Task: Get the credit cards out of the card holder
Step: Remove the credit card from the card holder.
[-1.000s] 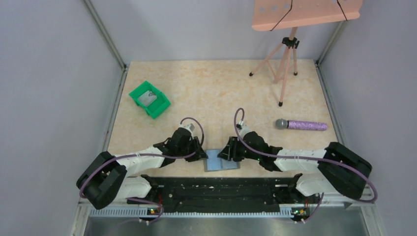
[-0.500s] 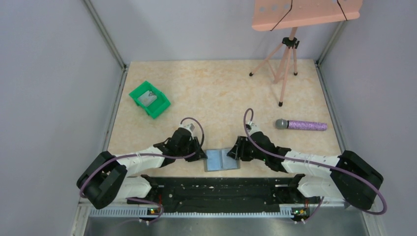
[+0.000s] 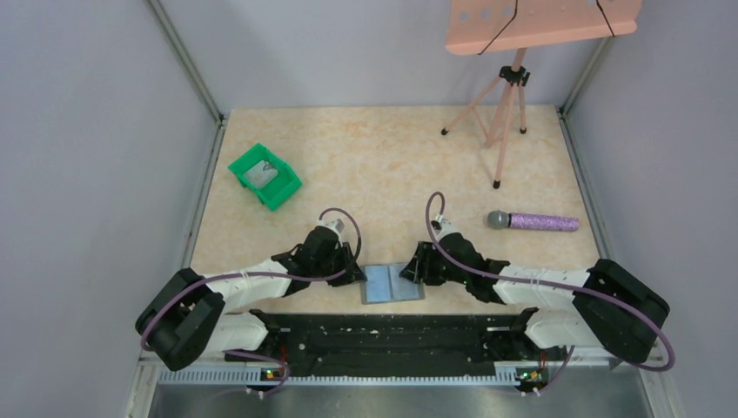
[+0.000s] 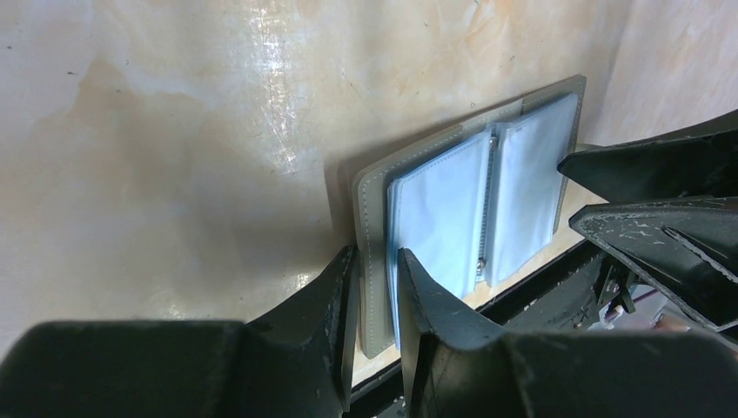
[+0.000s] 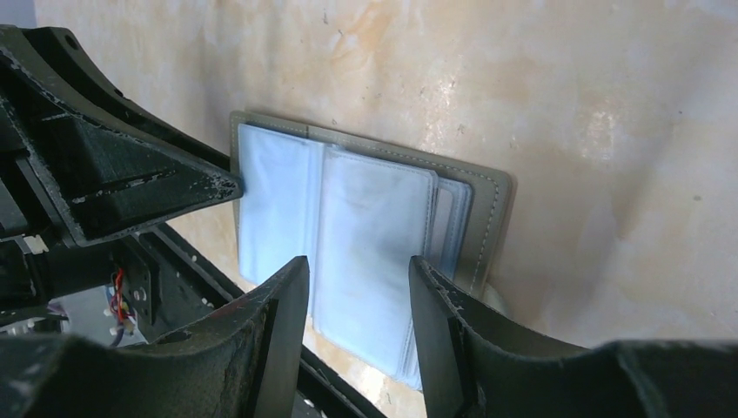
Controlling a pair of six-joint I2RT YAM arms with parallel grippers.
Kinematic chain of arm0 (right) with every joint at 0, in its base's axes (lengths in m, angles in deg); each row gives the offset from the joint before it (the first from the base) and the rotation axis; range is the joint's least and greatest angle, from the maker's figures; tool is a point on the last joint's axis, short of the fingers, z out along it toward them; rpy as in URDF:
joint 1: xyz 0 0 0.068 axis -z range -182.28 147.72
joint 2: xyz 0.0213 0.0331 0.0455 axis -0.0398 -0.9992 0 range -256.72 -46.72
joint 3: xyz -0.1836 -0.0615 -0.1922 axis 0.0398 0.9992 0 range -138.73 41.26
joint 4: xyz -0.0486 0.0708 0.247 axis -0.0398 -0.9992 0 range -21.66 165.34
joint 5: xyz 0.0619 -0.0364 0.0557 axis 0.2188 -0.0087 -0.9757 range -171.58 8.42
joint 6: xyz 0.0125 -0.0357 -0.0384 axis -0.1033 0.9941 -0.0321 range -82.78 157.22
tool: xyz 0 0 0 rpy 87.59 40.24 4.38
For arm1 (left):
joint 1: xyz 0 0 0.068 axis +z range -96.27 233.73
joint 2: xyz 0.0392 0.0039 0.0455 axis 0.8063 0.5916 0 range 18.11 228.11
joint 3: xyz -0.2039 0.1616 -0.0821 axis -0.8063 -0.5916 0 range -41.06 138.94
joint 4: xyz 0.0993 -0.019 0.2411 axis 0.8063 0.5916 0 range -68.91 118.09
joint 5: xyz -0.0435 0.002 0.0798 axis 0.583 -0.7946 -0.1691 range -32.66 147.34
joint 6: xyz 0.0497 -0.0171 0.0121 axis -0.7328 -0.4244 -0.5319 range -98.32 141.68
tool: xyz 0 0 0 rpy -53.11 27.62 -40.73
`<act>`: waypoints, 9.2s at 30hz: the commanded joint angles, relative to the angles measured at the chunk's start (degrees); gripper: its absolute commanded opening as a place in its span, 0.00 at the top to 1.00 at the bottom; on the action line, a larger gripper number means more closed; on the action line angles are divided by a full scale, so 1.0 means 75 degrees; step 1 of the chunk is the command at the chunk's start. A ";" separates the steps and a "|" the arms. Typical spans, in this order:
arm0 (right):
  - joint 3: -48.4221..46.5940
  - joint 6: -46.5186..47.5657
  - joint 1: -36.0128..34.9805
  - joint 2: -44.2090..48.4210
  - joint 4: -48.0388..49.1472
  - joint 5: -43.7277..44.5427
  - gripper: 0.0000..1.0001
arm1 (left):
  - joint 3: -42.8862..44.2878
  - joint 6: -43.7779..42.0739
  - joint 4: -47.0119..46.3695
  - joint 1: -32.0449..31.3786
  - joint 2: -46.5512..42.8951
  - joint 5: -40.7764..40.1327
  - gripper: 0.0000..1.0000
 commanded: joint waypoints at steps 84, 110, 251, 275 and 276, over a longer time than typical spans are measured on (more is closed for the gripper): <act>-0.0766 0.0463 -0.0205 0.0037 -0.0557 -0.0012 0.60 | -0.0109 0.0108 -0.0117 -0.0003 -0.0301 0.0128 0.72; -0.0594 -0.0088 -0.0380 -0.0407 0.1175 -0.1213 0.67 | -0.0136 0.0108 -0.0111 -0.0008 -0.0349 0.0121 0.73; 0.0048 -0.0527 0.0553 0.0267 0.0341 -0.1499 1.00 | 0.0206 -0.0347 0.0117 -0.0110 -0.0246 0.0010 0.82; -0.0448 -0.2254 0.0781 0.0610 0.0167 -0.1484 1.00 | 0.0777 -0.5921 -0.0783 -0.1726 -0.2770 -0.1422 0.58; -0.0425 -0.2404 0.0814 0.0622 0.0273 -0.1542 1.00 | 0.0692 -0.6313 -0.0906 -0.1901 -0.2850 -0.1574 0.57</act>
